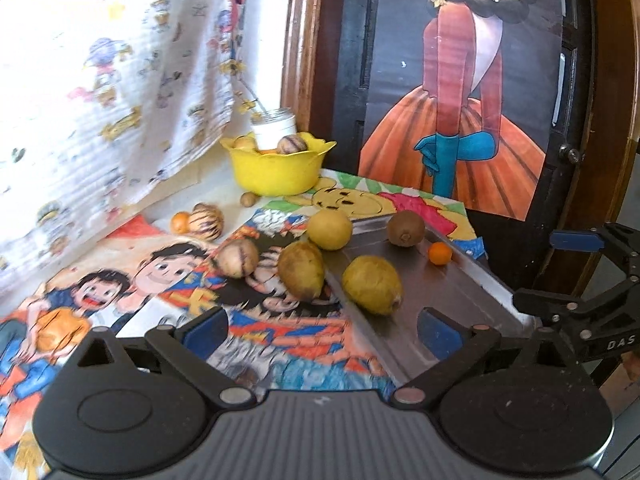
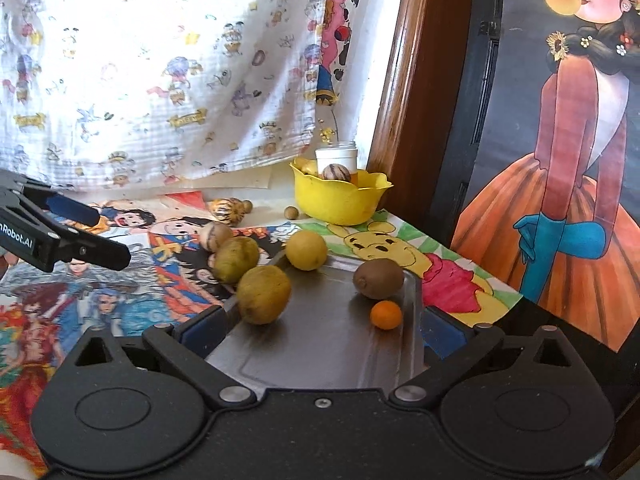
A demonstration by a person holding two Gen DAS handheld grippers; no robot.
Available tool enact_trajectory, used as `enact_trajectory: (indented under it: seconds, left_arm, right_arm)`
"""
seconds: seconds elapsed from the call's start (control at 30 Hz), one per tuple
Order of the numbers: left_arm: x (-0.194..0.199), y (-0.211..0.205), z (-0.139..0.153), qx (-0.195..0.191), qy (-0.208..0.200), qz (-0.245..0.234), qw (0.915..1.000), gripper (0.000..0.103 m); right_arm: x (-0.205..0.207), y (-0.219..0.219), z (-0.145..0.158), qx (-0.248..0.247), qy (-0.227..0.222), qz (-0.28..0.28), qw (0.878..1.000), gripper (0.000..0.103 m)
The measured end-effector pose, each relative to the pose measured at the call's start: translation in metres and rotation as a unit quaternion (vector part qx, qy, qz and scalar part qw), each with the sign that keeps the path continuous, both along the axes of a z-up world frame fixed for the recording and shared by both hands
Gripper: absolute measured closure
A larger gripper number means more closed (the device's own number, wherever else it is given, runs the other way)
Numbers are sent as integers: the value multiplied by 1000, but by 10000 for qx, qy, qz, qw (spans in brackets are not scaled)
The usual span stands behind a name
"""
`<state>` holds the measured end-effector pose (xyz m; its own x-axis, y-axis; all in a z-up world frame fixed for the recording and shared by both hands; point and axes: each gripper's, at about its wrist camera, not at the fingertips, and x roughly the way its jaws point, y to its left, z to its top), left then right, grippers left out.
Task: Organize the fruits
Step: 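Withdraw both open tools from the tray toward the remaining fruits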
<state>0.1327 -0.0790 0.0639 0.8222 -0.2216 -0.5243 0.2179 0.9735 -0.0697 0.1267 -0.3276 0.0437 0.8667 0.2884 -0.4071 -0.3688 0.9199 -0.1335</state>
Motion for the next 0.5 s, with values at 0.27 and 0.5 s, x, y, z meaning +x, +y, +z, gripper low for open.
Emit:
enact_trajectory:
  seconds: [0.27,0.5]
  left_arm:
    - [-39,23,-1,125,180,222,9995,0]
    - [-68,44,-5,288,338,350,9984,0]
  right_arm:
    - [-40,13,-1,152,231,-6,9996,1]
    - [-71,35,-5,224,481,110,9985,1]
